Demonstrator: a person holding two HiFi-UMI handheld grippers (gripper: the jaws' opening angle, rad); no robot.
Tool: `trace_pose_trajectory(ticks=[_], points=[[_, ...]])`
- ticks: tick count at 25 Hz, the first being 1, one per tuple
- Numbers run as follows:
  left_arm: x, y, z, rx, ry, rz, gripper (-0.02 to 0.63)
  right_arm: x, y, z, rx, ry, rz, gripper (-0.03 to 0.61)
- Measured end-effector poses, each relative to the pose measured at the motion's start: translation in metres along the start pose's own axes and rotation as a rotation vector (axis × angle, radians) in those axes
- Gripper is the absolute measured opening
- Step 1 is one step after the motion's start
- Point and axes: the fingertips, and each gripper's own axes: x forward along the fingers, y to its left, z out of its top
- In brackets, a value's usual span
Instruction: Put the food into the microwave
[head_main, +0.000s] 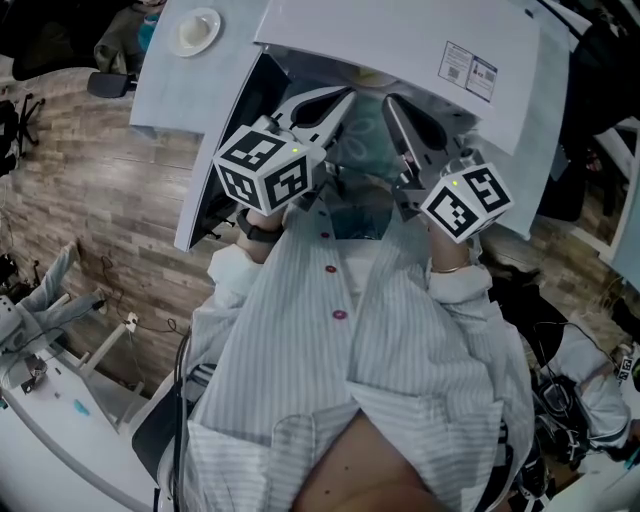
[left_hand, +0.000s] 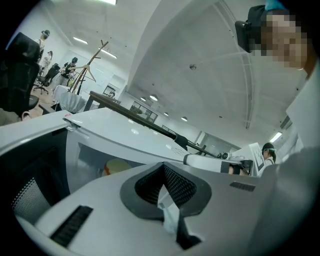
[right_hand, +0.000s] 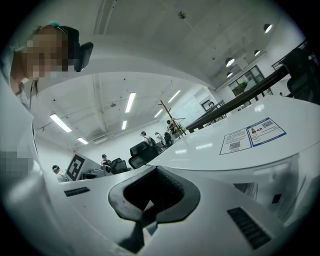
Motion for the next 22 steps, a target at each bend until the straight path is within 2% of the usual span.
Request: trace_pose_trajectory(ticks=[4, 12, 15, 18, 22], points=[[0.001, 0.0, 0.001, 0.011, 0.002, 0.001, 0.009, -0.004, 0.0, 0.0, 0.002, 0.001, 0.004, 0.032], [-0.004, 0.006, 0.026, 0.1, 0.033, -0.034, 0.009, -0.011, 0.003, -0.006, 0.009, 0.014, 0.013, 0.032], [-0.009, 0.008, 0.031, 0.098, 0.056, -0.051, 0.008, -0.015, 0.003, -0.005, 0.008, 0.015, 0.014, 0.032], [-0.017, 0.012, 0.022, 0.077, 0.09, -0.068, 0.009, -0.017, 0.005, -0.015, 0.007, 0.014, 0.012, 0.032], [-0.034, 0.02, -0.011, 0.086, 0.141, -0.095, 0.009, -0.017, 0.015, -0.047, 0.01, 0.005, 0.001, 0.032]])
